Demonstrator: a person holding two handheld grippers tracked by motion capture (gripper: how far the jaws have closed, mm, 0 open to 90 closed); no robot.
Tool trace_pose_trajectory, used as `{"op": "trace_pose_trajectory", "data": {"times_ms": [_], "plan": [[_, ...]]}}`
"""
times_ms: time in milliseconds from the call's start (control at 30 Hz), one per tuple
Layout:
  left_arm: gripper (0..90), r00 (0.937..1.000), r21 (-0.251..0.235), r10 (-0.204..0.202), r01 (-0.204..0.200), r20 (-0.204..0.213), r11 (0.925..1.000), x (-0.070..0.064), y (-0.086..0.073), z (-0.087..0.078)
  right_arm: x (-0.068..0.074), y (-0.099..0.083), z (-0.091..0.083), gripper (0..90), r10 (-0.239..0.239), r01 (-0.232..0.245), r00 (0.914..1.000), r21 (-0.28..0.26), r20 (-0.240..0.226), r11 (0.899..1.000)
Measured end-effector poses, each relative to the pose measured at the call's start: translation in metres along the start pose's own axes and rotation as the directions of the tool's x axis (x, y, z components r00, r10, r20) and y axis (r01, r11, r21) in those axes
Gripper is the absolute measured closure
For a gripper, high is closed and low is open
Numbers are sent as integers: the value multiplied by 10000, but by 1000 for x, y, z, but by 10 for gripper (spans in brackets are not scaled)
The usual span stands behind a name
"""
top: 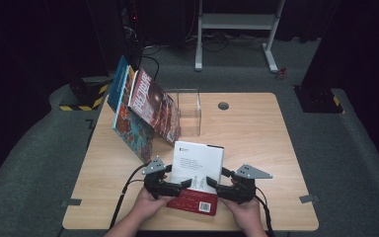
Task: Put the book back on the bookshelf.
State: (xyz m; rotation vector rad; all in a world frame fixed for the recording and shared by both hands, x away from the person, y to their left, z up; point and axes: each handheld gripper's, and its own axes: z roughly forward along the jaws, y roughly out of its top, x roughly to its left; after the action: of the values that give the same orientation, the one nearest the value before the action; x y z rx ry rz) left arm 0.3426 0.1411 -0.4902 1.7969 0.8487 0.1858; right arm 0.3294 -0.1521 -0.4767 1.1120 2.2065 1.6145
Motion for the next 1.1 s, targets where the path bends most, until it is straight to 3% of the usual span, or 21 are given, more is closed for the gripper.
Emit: {"op": "trace_pose_trajectory", "data": {"times_ms": [233, 633, 867, 933, 1100], "plan": [[129, 9983, -132, 495, -499, -312, 9987, -5, 3, -5, 6, 3, -1, 337, -481, 484, 9986, -134, 215, 9987], [176, 9906, -632, 1117, -1168, -793, 9911, -13, 7, -12, 12, 6, -6, 370, -724, 757, 9961, -667, 508, 9949], [247, 9769, -1083, 1708, -1850, -1285, 9768, -20, 9, -17, 18, 10, -13, 407, -1098, 1195, 9904, -1203, 844, 9855], [257, 9674, -1076, 2025, -2198, -1518, 9696, -23, 8, -17, 21, 10, -15, 407, -1332, 1463, 9855, -1290, 1054, 9808], [258, 9614, -1127, 2185, -2388, -1670, 9645, -25, 8, -16, 22, 9, -15, 407, -1560, 1722, 9806, -1408, 1188, 9750]]}}
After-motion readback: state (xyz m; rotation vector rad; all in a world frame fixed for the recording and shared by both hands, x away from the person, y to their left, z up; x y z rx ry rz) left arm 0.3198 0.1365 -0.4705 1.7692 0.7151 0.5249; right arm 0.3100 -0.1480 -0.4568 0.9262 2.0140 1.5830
